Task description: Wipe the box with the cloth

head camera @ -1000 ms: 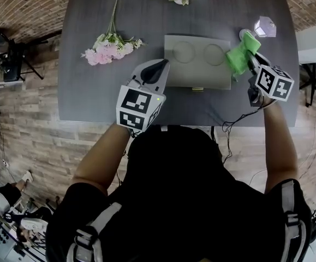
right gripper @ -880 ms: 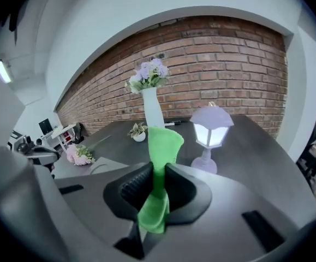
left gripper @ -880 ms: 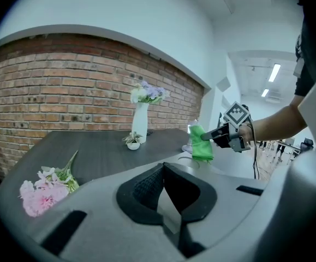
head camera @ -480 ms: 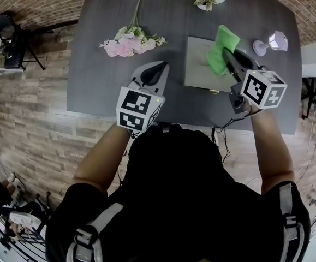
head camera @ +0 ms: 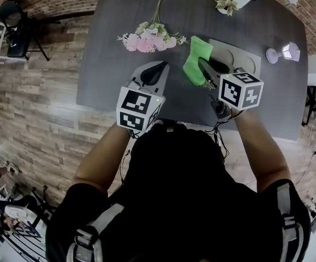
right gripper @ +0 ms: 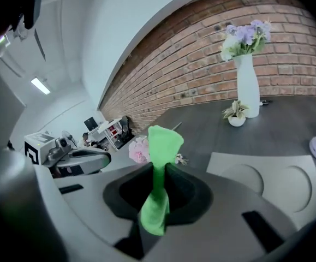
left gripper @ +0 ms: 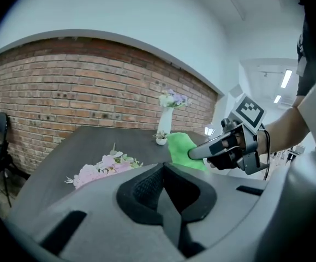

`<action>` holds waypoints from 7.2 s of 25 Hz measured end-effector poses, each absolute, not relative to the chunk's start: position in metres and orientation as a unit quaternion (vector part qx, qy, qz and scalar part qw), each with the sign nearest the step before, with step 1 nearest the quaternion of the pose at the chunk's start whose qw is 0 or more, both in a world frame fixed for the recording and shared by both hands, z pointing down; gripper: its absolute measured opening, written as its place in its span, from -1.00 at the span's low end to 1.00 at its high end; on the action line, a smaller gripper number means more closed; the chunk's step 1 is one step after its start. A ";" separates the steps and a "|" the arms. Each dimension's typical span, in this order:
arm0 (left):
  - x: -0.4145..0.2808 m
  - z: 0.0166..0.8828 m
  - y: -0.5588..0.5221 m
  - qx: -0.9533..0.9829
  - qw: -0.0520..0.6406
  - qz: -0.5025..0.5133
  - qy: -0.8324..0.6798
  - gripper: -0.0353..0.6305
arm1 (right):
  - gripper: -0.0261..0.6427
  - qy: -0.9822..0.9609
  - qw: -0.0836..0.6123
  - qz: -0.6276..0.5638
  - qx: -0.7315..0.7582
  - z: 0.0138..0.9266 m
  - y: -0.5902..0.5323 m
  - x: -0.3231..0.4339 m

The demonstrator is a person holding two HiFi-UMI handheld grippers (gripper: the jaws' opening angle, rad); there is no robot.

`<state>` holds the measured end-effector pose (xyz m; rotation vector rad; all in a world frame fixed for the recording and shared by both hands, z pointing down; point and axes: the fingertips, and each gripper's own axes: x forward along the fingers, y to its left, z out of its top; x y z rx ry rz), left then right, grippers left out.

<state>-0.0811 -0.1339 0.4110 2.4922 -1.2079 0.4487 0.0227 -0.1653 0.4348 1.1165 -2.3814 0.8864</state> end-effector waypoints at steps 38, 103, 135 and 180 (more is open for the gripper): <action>0.087 0.424 -0.134 0.913 0.145 0.199 -0.325 -0.87 | -0.76 -0.739 0.183 0.334 0.556 0.478 -0.136 0.296; -0.030 0.436 -0.114 0.890 0.167 0.198 -0.376 -0.87 | -0.76 -0.781 0.181 0.331 0.497 0.467 -0.118 0.167; 0.092 0.397 -0.101 0.910 0.097 0.218 -0.338 -0.87 | -0.76 -0.734 0.123 0.278 0.607 0.431 -0.093 0.363; 0.095 0.262 0.055 0.929 -0.024 0.082 -0.360 -0.87 | -0.76 -0.785 0.007 0.084 0.614 0.242 0.058 0.291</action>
